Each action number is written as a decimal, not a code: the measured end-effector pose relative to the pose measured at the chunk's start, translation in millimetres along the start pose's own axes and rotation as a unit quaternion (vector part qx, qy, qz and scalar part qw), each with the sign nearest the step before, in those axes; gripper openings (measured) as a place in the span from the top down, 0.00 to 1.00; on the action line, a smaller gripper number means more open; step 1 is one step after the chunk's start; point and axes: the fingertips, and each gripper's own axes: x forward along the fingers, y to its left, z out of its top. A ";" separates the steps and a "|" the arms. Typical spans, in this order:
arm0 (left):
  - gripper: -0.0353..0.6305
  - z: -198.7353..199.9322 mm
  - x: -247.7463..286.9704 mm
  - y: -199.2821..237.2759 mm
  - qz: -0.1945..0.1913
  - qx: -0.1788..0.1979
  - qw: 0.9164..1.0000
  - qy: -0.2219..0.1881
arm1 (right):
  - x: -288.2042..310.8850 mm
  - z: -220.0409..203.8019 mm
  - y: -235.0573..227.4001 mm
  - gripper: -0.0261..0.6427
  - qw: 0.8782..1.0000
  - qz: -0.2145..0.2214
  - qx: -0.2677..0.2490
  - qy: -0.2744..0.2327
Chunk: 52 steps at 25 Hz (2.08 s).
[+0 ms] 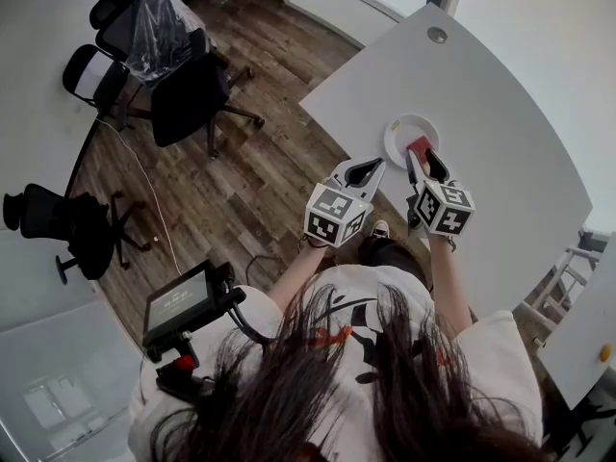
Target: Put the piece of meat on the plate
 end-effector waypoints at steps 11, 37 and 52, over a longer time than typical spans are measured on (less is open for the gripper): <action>0.94 -19.2 -35.8 14.2 0.012 0.006 1.000 -0.017 | -13.7 -17.8 61.2 0.80 0.996 0.059 0.062 -0.023; 0.94 -110.6 -224.1 -113.6 -0.073 0.036 0.996 -0.033 | -228.1 -154.5 183.6 0.80 0.995 0.013 0.082 -0.056; 0.94 -137.3 -224.7 -256.4 -0.066 0.031 0.996 -0.049 | -368.1 -196.0 110.9 0.80 0.995 0.002 0.076 -0.067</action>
